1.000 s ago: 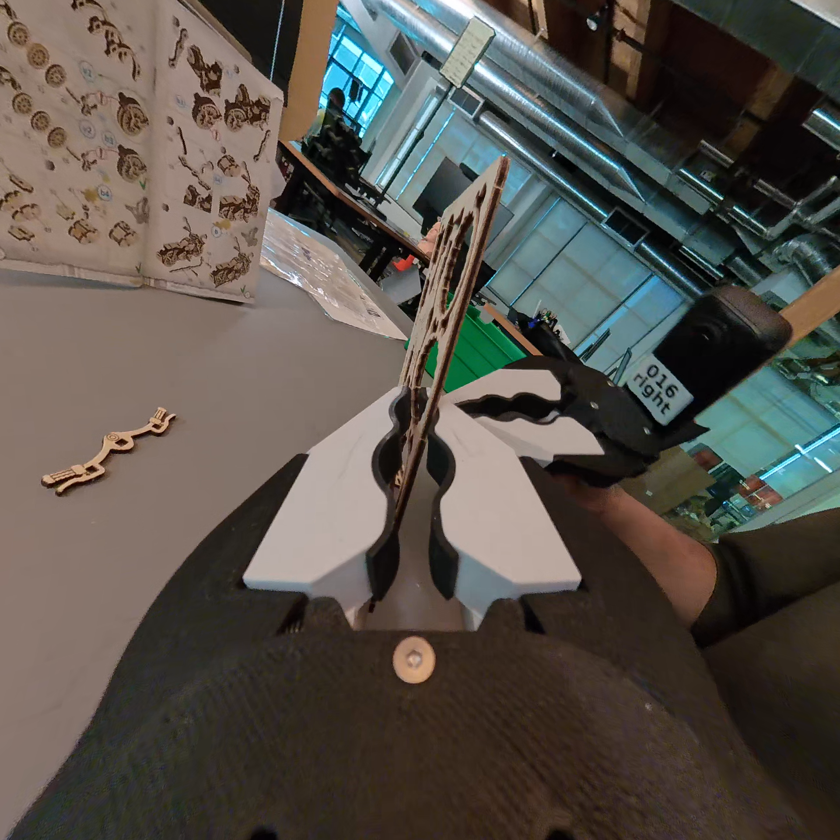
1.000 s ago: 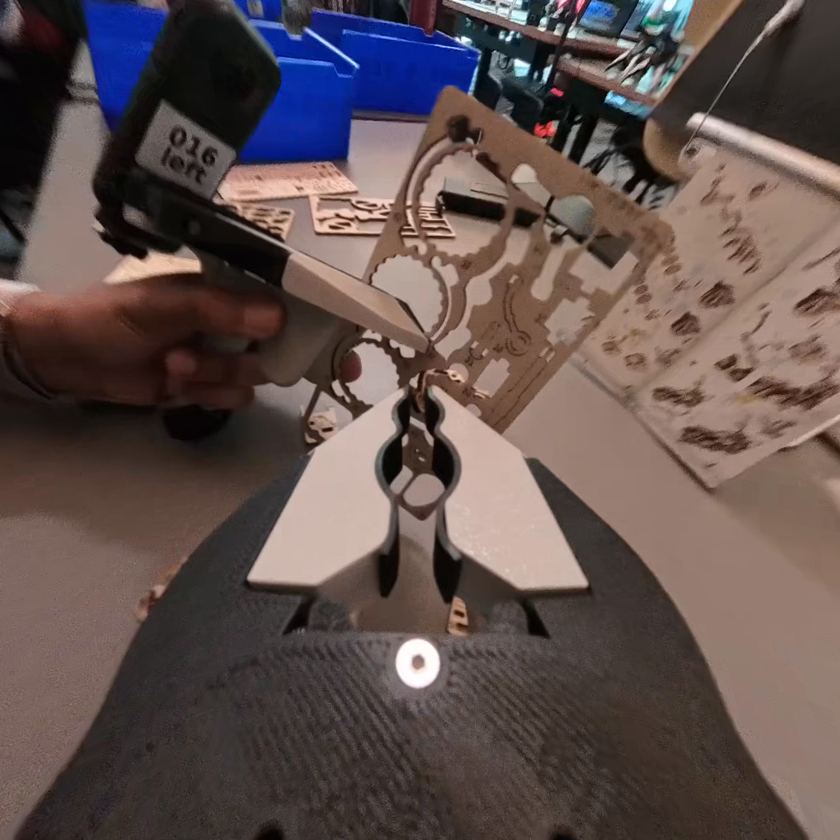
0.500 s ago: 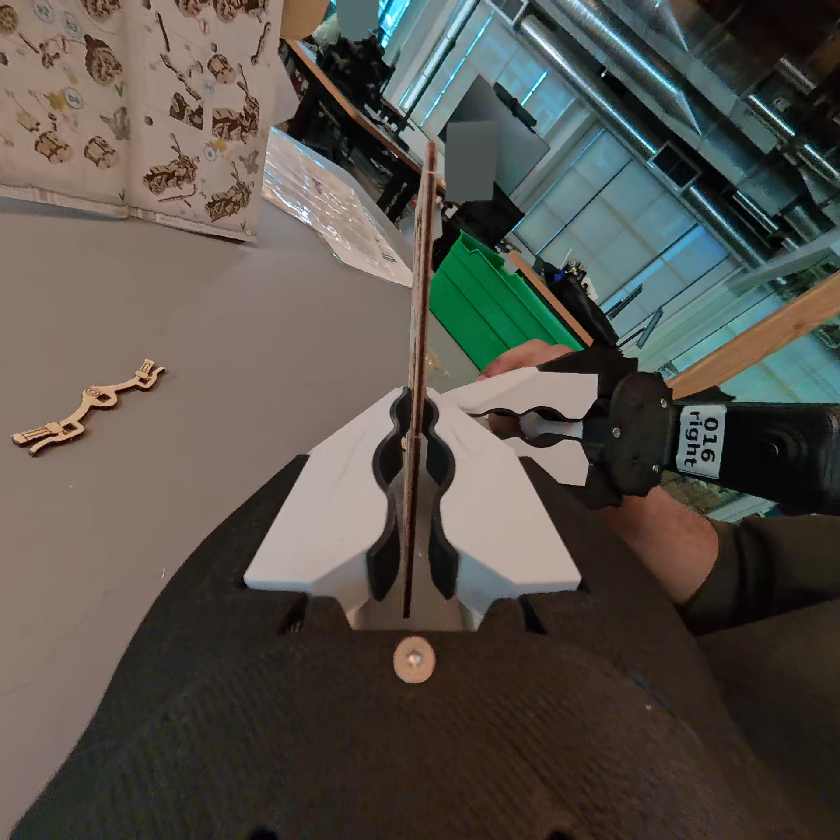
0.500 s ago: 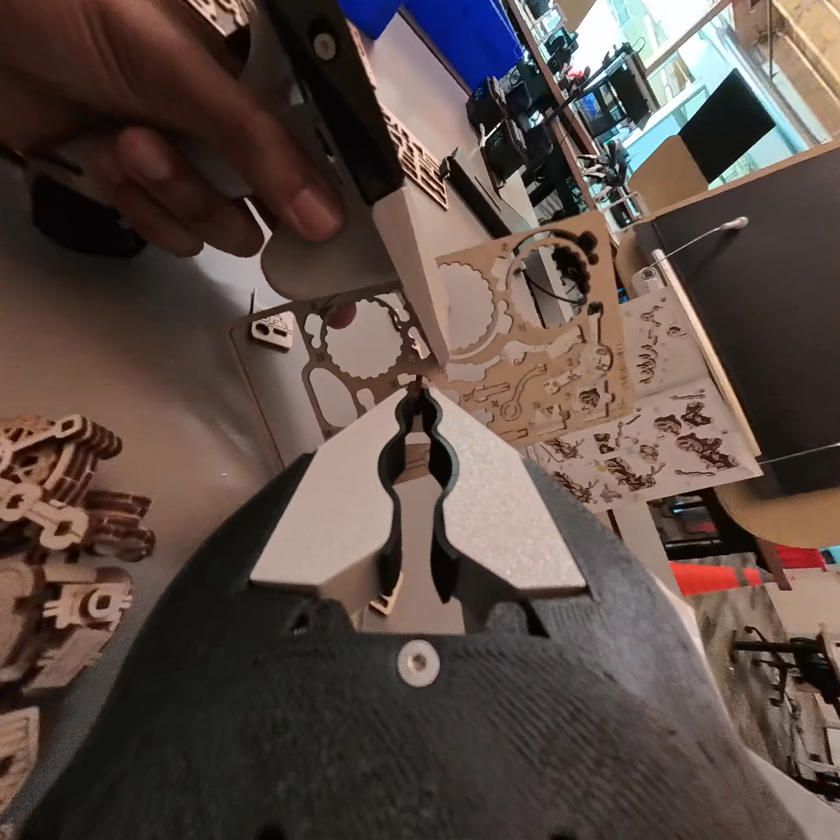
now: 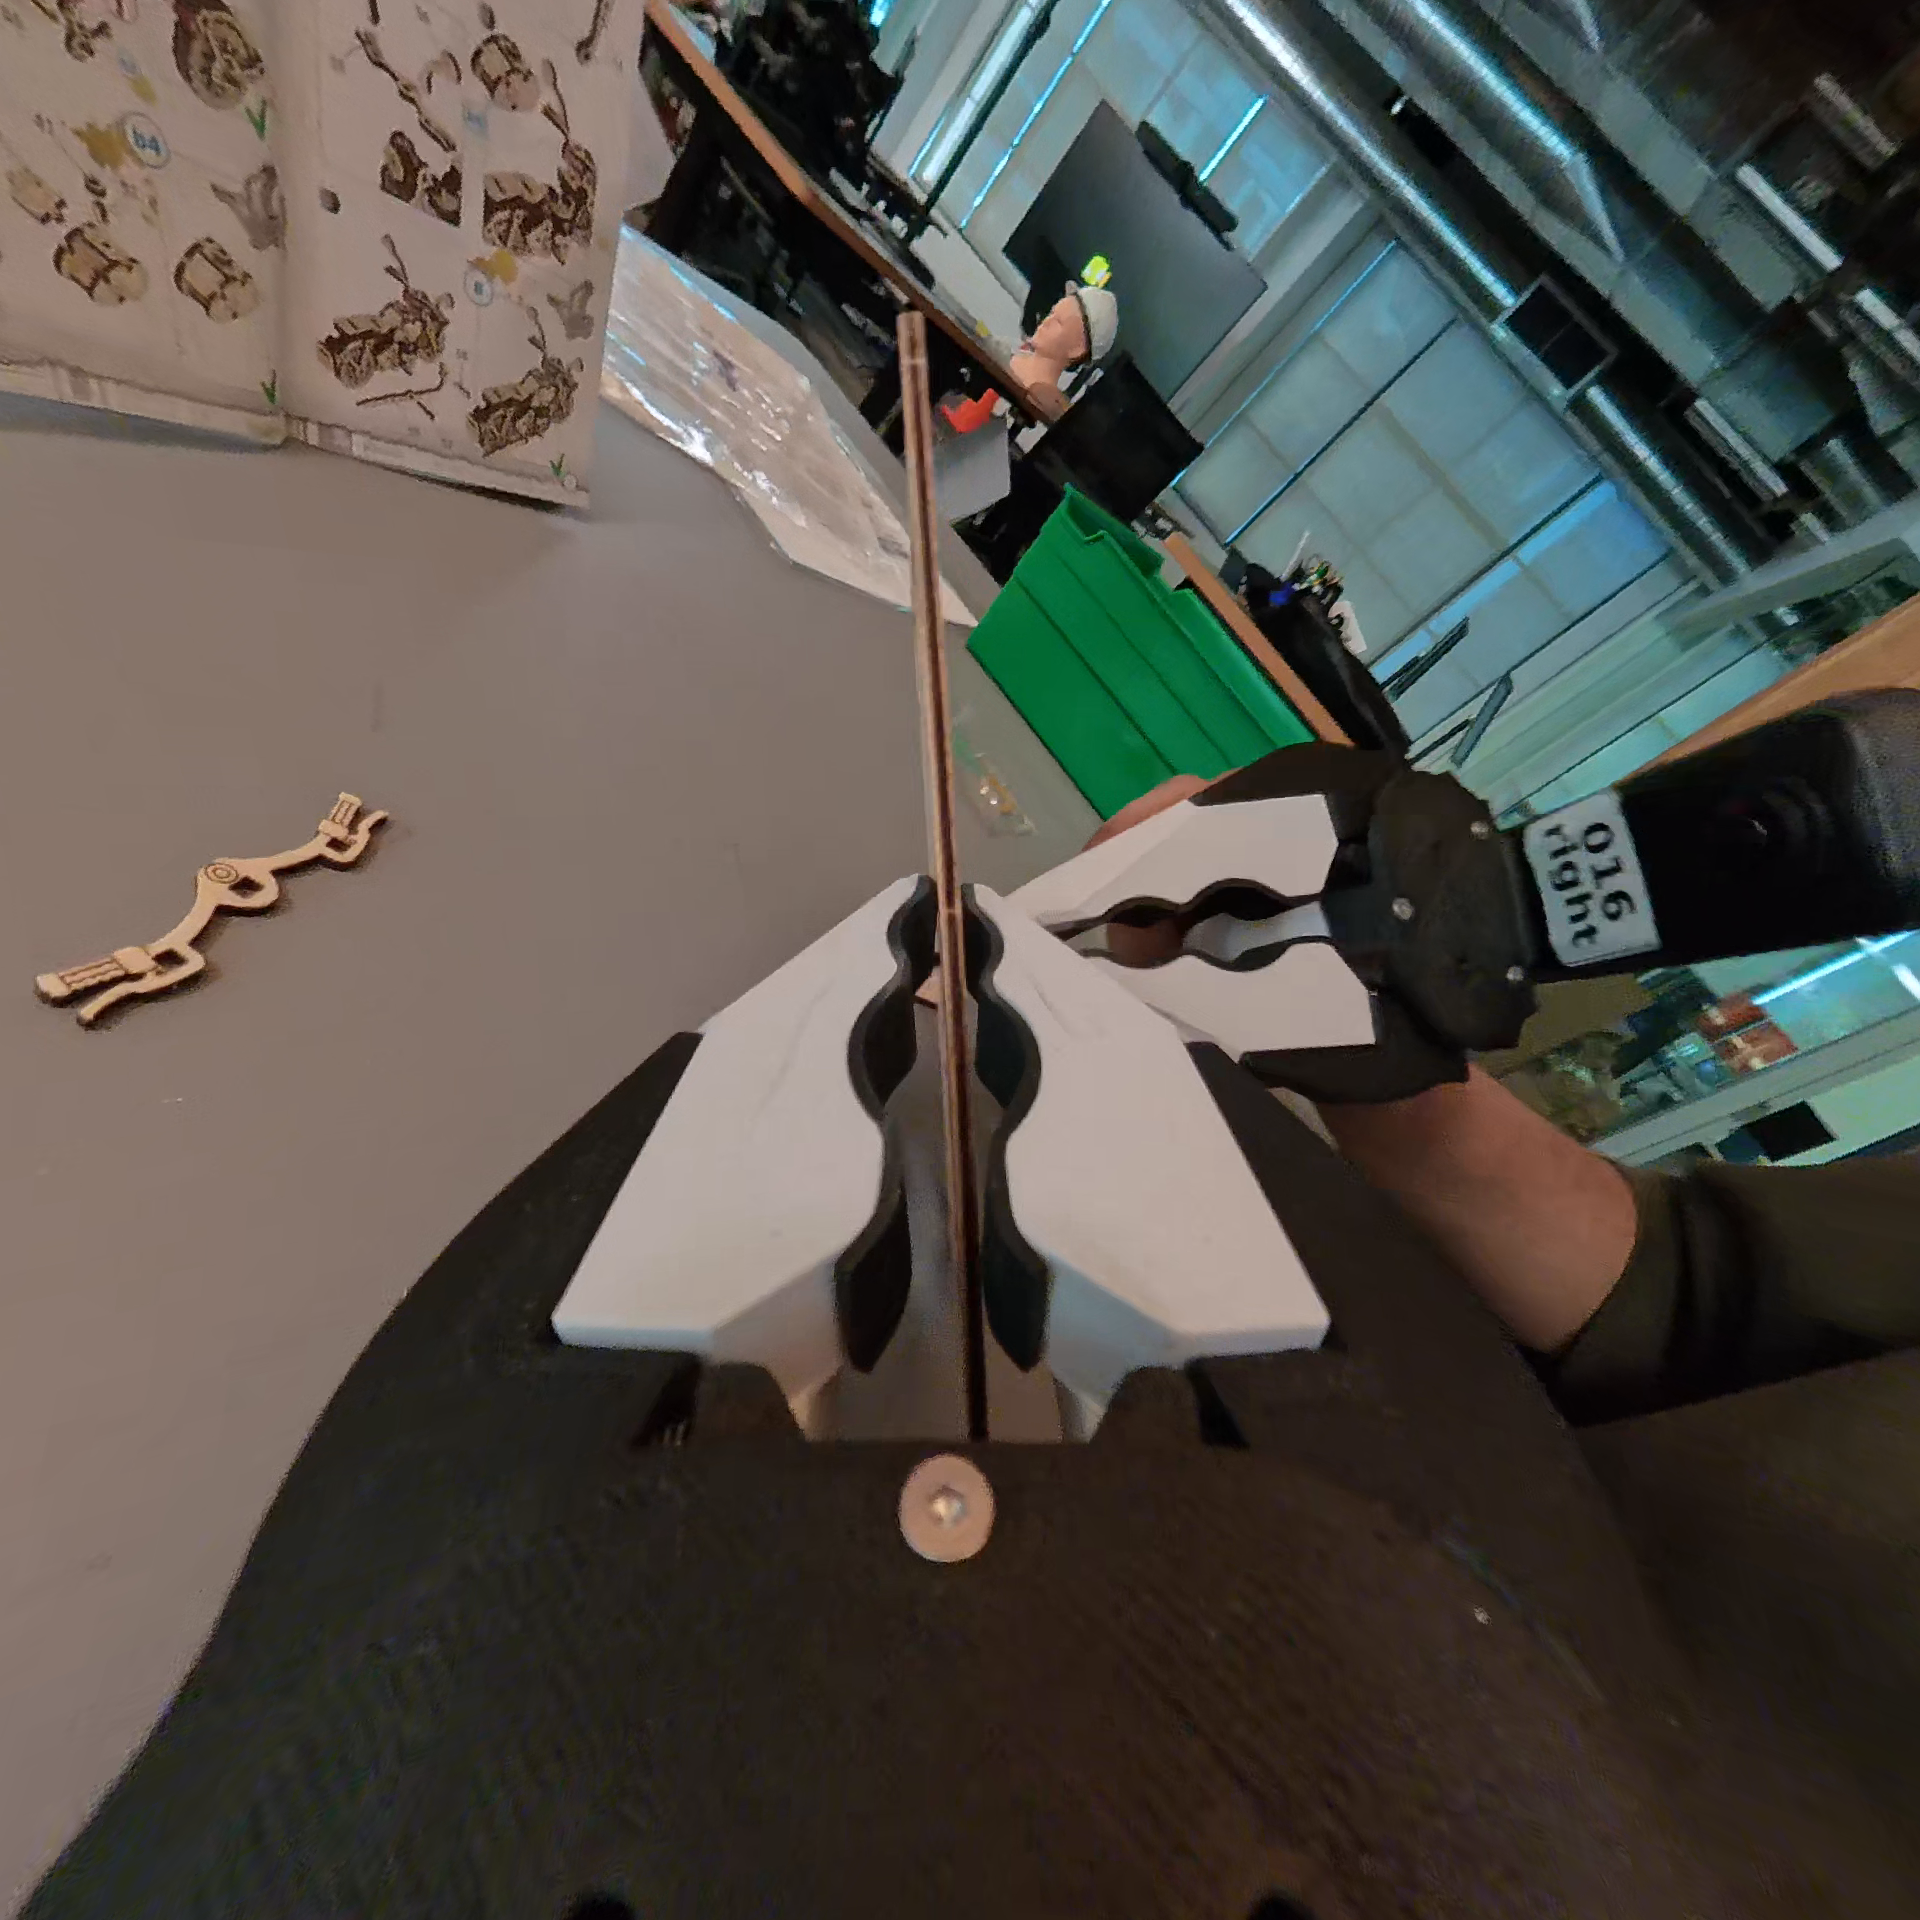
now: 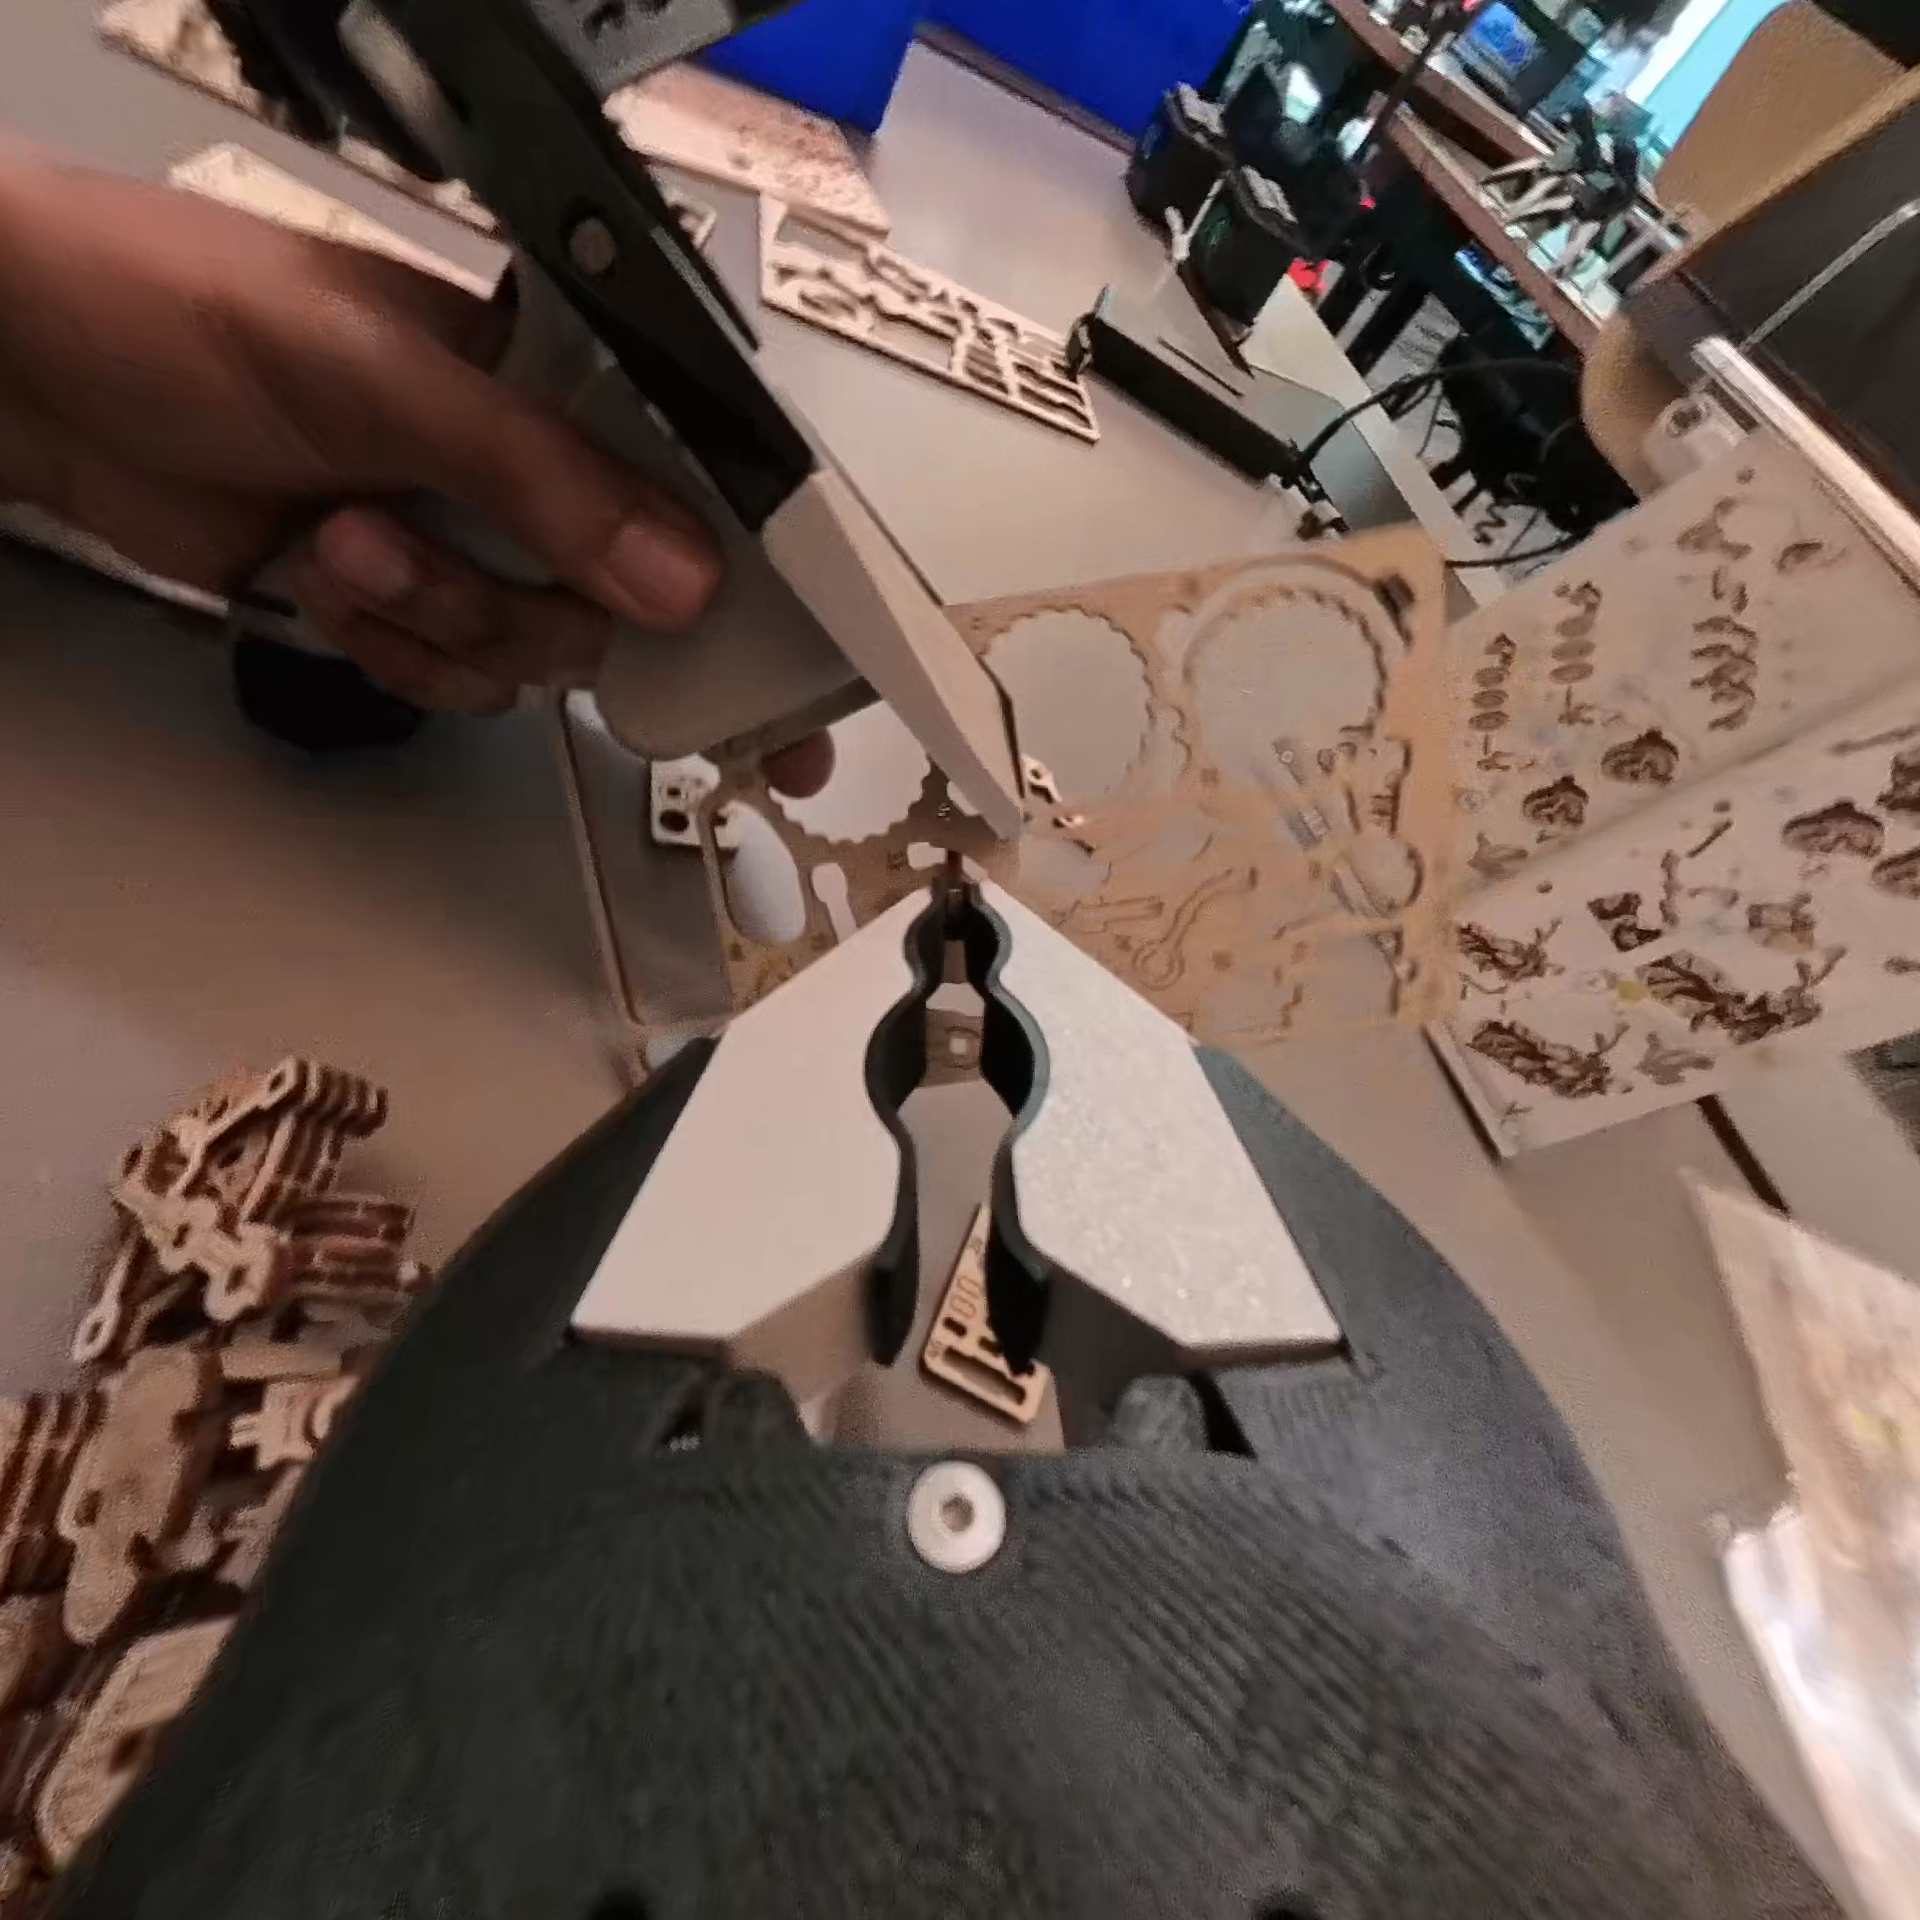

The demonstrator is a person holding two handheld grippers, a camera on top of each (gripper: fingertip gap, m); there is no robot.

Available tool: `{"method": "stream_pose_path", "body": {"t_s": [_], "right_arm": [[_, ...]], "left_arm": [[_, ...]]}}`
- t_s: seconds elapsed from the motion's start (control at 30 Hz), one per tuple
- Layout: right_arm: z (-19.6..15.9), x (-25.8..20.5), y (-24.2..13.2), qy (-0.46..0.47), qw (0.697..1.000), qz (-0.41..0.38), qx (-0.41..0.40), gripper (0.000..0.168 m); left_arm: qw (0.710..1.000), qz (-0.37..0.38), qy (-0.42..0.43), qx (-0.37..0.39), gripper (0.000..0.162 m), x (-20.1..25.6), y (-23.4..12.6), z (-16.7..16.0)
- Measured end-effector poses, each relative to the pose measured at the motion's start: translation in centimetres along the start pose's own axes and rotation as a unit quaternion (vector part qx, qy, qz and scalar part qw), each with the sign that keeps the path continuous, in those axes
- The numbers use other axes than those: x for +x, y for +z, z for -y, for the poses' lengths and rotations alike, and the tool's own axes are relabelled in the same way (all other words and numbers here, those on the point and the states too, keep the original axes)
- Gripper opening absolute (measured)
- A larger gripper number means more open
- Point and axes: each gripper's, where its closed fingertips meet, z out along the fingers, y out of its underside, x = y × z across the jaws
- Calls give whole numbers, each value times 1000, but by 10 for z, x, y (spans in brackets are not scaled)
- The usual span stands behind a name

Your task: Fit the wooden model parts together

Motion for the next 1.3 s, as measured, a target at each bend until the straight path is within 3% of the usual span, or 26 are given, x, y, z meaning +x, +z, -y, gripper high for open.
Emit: {"method": "stream_pose_path", "body": {"t_s": [0.03,0.1,0.17,0.27,0.37,0.63,0.93,1.07,1.17,1.3], "right_arm": [[1,4,0,15,1000,-6,5,1],[0,12,-2,32,999,-21,9,1],[-2,24,-6,56,997,-43,16,1],[-2,31,-8,86,995,-52,21,0],[-1,25,-5,59,997,-50,16,1],[-6,11,-10,-197,978,-70,-11,1],[0,17,-10,-50,997,-47,18,1],[9,18,-12,11,998,-36,56,1],[10,14,-17,-104,991,-53,58,1],[-1,6,-20,-254,966,-45,32,1]], "left_arm": [[1000,-6,-6,5,5,0,-2,2],[1000,-8,-16,10,29,-2,-3,3],[1000,-10,-26,0,37,-4,-1,-1],[999,-16,-26,-11,31,-1,3,-7],[1000,9,-7,-17,0,-4,4,-10],[996,12,46,-81,0,1,4,-21],[999,-7,-12,-47,0,0,2,-13],[989,-80,-127,-15,0,6,-2,-4],[965,-144,-217,-21,0,12,-2,-6],[978,-112,-155,-85,0,12,-1,-20]]}}
